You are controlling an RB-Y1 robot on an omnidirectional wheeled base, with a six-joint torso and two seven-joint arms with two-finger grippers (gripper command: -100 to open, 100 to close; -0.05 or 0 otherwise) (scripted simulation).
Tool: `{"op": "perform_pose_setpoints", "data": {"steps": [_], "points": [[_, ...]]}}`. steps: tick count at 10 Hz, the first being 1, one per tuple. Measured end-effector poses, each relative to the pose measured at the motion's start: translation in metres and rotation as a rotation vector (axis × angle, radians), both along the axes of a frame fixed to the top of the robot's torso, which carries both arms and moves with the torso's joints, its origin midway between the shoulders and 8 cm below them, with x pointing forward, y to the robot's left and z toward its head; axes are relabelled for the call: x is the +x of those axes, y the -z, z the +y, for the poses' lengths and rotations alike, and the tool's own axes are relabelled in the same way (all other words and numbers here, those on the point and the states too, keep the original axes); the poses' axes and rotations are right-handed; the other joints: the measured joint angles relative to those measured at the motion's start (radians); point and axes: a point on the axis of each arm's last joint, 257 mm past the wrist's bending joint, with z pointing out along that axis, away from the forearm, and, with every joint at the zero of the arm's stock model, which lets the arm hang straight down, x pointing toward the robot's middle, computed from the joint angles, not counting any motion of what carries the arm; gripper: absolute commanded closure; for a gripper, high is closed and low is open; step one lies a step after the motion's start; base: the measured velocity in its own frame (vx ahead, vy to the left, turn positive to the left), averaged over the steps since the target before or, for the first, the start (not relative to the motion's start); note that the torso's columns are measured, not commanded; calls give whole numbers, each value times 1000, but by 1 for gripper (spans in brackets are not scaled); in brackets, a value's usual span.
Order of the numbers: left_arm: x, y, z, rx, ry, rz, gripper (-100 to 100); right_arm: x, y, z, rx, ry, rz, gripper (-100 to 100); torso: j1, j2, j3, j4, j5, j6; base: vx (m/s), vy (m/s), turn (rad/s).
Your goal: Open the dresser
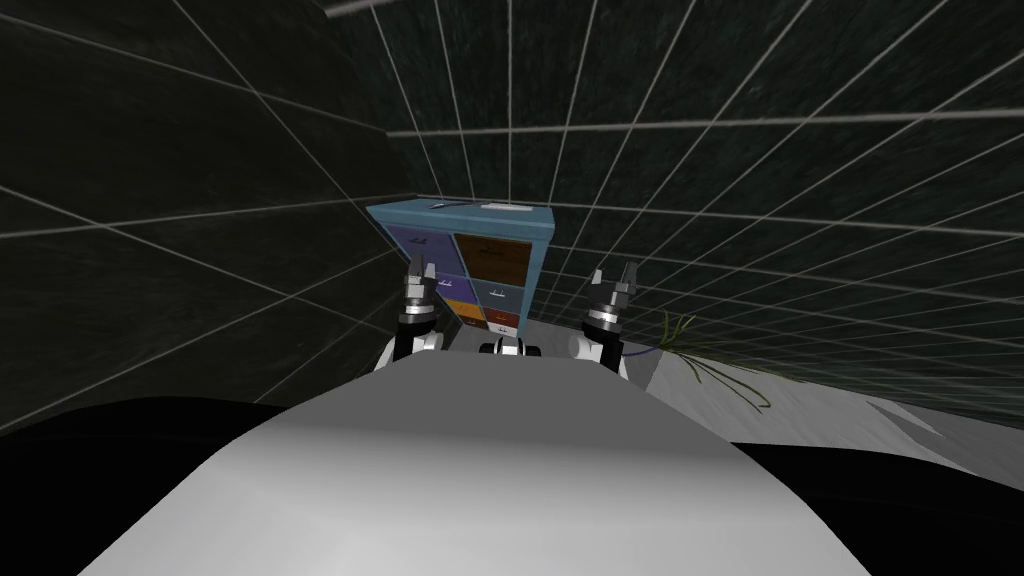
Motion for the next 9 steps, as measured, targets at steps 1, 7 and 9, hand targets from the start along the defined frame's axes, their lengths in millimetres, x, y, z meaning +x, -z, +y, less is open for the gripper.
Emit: {"op": "perform_pose_setpoints", "data": {"steps": [1, 7, 9], "points": [[3, 10, 2, 5, 3, 23, -100, 0, 0, 0, 0, 0, 0, 0, 0, 0, 0, 0, 0, 0, -9, -49, -18], [28, 61, 2, -4, 4, 135, -100, 0, 0, 0, 0, 0, 0, 0, 0, 0, 0, 0, 0, 0, -8, -46, -24], [34, 77, 4, -16, 1, 167, -100, 0, 0, 0, 0, 0, 0, 0, 0, 0, 0, 0, 0, 0, -6, -48, -23]]}}
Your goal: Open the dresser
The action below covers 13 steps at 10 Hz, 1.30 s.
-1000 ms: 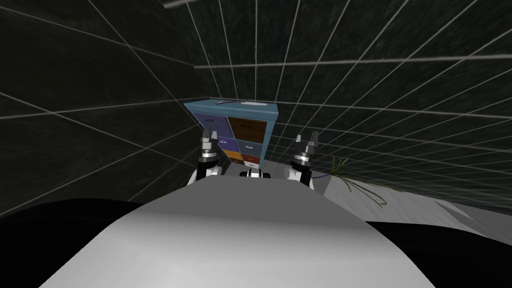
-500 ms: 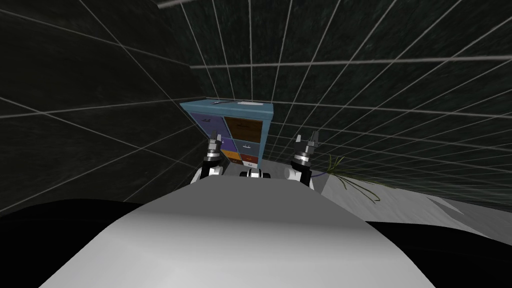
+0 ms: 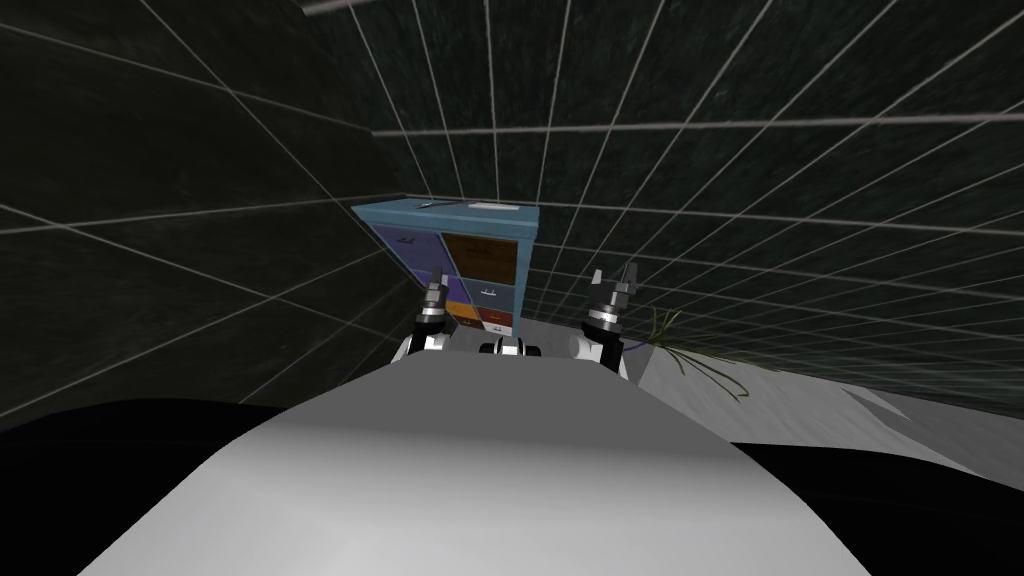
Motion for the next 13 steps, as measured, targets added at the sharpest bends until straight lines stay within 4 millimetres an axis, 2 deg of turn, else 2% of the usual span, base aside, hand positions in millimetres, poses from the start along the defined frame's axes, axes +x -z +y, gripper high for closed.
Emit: {"op": "perform_pose_setpoints", "data": {"steps": [6, 13], "points": [[16, 41, -2, -22, -3, 89, -100, 0, 0, 0, 0, 0, 0, 0, 0, 0, 0, 0, 0, 0, -7, -39, -20], [29, 99, -6, -12, 8, 208, -100, 0, 0, 0, 0, 0, 0, 0, 0, 1, 0, 0, 0, 0, -8, -45, -23]]}}
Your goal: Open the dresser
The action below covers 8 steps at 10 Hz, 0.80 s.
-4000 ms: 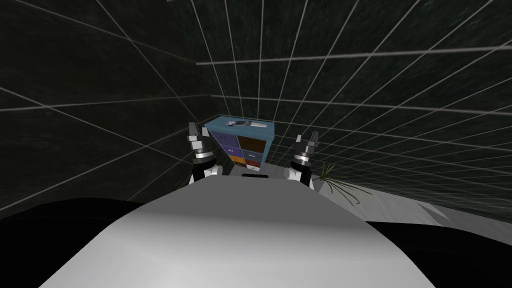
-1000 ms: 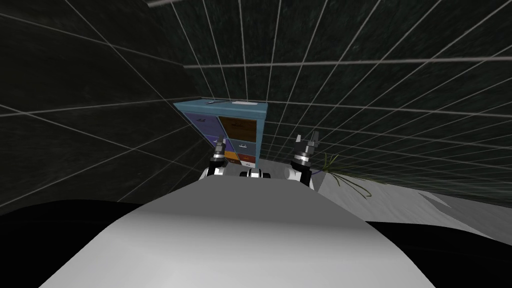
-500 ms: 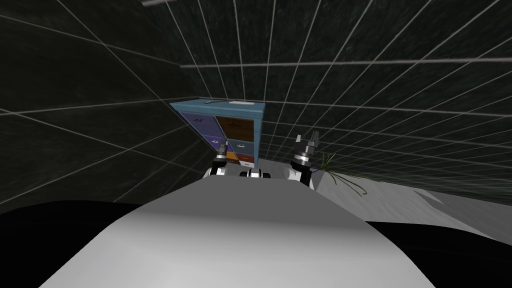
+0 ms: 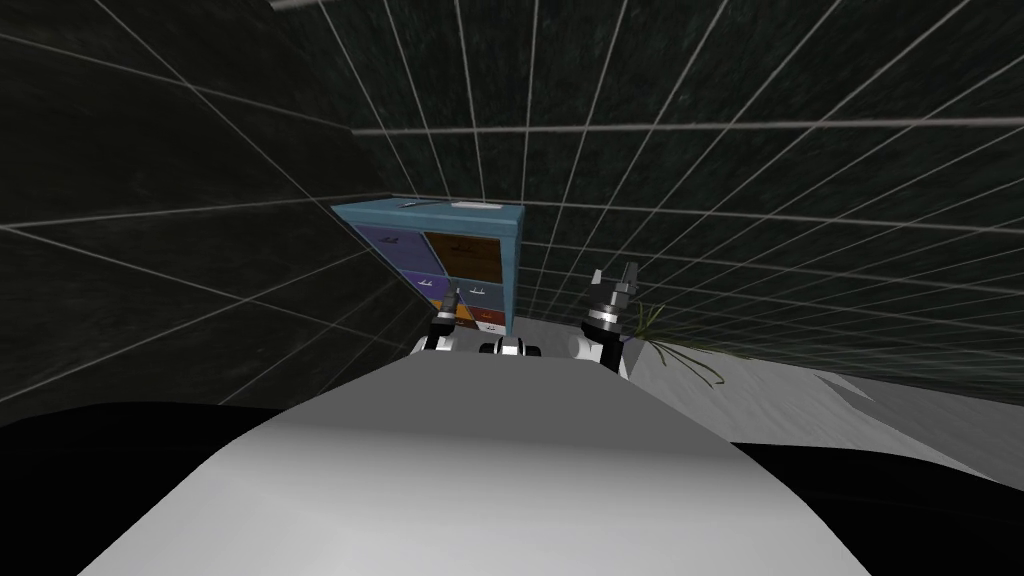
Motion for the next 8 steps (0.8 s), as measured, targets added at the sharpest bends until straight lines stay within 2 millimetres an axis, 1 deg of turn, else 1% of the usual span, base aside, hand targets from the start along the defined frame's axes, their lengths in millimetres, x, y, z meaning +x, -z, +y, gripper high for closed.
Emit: {"op": "perform_pose_setpoints", "data": {"steps": [5, 8], "points": [[10, 56, -7, -23, 1, 111, -100, 0, 0, 0, 0, 0, 0, 0, 0, 0, 0, 0, 0, 0, -8, -65, -32], [11, 82, -15, -54, -1, 162, -100, 0, 0, 0, 0, 0, 0, 0, 1, -1, 0, 0, 0, 0, -5, -44, -22]]}}
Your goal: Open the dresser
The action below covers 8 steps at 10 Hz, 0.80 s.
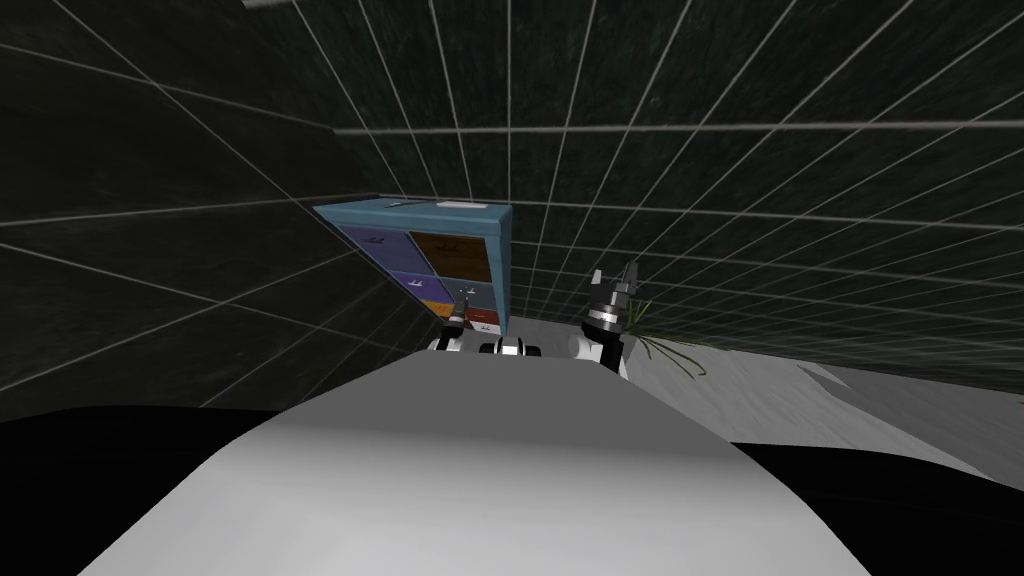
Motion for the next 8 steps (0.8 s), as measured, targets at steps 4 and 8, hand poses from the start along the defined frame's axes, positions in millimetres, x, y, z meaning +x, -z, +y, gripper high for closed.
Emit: {"op": "perform_pose_setpoints", "data": {"steps": [4, 8], "points": [[4, 15, -14, -47, -8, 30, -100, 0, 0, 0, 0, 0, 0, 0, 1, 0, 0, 0, 0, 0, 14, -18, -13], [6, 12, -14, -47, -9, 31, 100, 0, 0, 0, 0, 0, 0, 0, -1, 7, 4, 2, 0, 0, 13, 1, 2]]}}
